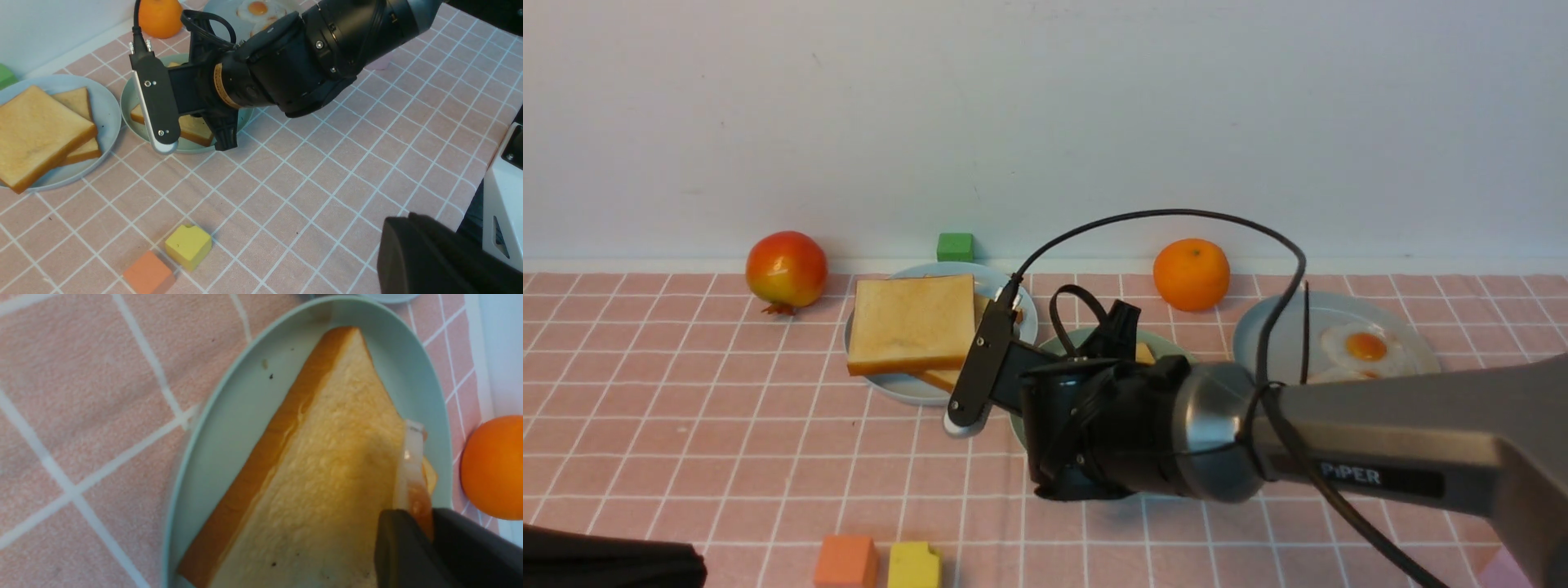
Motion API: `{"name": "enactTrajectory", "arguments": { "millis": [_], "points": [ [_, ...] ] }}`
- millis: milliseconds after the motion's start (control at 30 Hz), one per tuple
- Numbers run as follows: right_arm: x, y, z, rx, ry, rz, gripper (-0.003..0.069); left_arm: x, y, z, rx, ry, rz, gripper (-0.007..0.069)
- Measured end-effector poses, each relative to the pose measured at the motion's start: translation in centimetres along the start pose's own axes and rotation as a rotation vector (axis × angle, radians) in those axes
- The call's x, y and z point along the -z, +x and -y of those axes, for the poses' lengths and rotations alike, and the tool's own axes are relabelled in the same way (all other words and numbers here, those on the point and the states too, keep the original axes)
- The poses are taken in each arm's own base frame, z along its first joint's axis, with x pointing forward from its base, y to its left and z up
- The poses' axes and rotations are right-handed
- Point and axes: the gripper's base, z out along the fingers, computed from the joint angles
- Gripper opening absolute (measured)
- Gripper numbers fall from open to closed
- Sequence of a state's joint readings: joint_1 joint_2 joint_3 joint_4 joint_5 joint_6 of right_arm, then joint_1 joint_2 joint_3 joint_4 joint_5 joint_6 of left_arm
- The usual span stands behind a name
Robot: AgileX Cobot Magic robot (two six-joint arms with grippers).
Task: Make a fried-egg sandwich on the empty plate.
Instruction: Use the right arm to place the fried egg on the slice of bread in the middle, then use the left arm to grab a slice of bread
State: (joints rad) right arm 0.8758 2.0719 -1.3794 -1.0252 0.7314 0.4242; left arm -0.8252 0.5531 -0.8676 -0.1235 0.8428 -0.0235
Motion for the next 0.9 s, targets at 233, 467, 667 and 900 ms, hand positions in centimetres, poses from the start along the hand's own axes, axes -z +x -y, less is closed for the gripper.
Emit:
{"name": "enactTrajectory", "arguments": {
  "millis": [233,467,667,900],
  "points": [
    [1.9,-0.8,-1.1,-0.026,-0.024,0.009,0.0458,0.0,0.1,0.0,0.01,0.003,-0.008,0.0013],
    [9.8,-1.1,1.1,-0.139,-0.069,0.075,0.0479,-1.3,0.5,-0.1,0.106,-0.015,-0.126,0.0013],
    [19.0,3.5,6.1,-0.321,-0.15,-0.008,0.029,-6.9,0.2,-1.3,0.069,-0.108,-0.314,0.0013],
    [28.8,10.6,10.8,-0.489,-0.252,0.179,0.0,-13.9,-2.8,-4.2,0.036,-0.185,-0.473,0.0013]
  ]
}}
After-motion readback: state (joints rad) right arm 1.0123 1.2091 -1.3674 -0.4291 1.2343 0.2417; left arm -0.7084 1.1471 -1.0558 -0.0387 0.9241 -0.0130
